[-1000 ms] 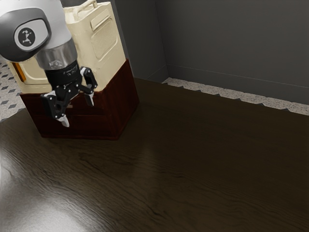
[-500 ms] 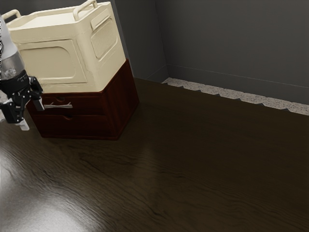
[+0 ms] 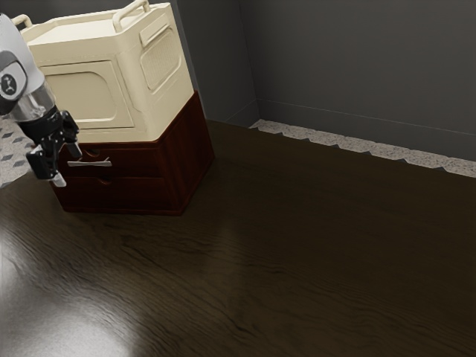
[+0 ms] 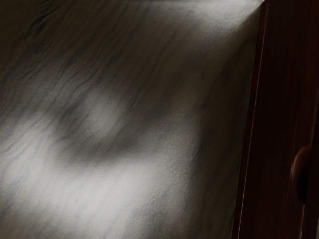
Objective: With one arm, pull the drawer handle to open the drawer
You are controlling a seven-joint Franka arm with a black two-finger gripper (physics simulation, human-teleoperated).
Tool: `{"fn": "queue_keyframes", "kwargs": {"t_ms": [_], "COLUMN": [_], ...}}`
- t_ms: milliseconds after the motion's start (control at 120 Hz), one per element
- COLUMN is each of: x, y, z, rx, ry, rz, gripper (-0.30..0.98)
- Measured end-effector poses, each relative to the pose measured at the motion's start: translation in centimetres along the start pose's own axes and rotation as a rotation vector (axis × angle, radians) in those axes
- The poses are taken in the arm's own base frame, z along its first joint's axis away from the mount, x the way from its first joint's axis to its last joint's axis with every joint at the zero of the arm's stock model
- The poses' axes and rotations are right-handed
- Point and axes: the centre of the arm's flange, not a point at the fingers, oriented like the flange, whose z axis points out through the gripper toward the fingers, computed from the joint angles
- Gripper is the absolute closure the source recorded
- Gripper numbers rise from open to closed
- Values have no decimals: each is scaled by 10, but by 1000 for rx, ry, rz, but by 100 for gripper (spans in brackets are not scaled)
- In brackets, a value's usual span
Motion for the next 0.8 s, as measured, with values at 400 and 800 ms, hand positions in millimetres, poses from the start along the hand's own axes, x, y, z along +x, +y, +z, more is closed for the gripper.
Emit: {"fn": "queue_keyframes", "kwargs": {"t_ms": [400, 800], "x": [8, 3], "y": [33, 44], "z": [23, 30], "rx": [-37, -57], "ry": [13, 13], "rz": [-9, -1], "gripper": [0, 32]}}
